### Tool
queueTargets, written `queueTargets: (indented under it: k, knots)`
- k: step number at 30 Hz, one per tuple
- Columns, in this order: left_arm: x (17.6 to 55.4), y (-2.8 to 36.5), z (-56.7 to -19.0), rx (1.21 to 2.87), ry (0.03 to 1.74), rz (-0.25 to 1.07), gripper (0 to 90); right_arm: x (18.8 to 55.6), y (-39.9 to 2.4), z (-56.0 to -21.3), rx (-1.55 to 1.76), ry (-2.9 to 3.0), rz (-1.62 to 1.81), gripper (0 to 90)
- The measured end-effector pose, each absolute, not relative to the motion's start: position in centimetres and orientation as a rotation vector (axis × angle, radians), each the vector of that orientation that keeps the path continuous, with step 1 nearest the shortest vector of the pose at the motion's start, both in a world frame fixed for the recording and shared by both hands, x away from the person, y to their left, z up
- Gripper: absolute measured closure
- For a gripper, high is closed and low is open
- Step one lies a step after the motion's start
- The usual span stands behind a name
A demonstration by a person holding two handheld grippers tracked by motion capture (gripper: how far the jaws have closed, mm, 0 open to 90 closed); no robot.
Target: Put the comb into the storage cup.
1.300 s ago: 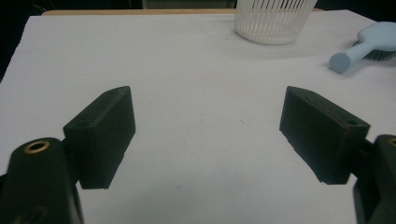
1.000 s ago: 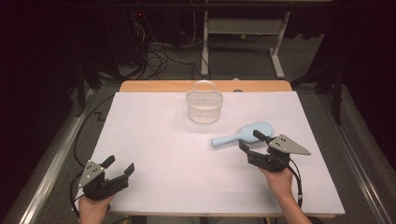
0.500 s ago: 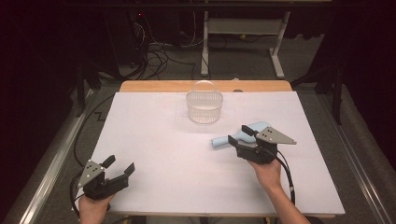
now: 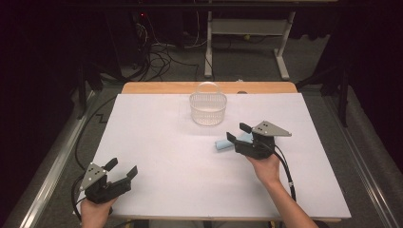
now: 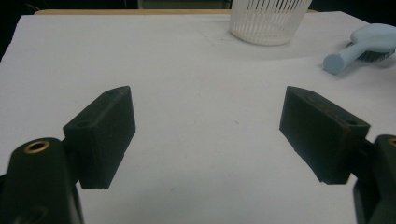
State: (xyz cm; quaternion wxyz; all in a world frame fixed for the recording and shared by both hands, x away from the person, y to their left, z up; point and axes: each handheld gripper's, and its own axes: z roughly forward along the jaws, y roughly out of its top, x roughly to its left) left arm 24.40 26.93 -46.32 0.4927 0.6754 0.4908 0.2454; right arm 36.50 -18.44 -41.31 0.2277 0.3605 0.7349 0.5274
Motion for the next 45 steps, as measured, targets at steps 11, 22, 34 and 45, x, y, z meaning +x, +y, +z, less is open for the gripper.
queueTargets:
  k: [11, 22, 34, 45]
  knots:
    - [24.4, 26.9, -46.3, 1.638, 1.191, 0.596, 17.8, 38.3, -17.7, -40.9, 1.038, 2.091, 1.381, 39.7]
    - [24.3, 27.0, -46.3, 1.634, 1.187, 0.593, 17.9, 40.4, -17.0, -40.4, 1.105, 2.207, 1.262, 46.8]
    - [24.4, 27.0, -46.3, 1.637, 1.188, 0.591, 17.9, 42.6, -14.7, -40.2, 1.142, 2.447, 0.996, 58.9]
    - [24.4, 27.0, -46.3, 1.638, 1.190, 0.587, 17.9, 44.7, -13.9, -40.7, 1.240, 2.550, 0.845, 73.2]
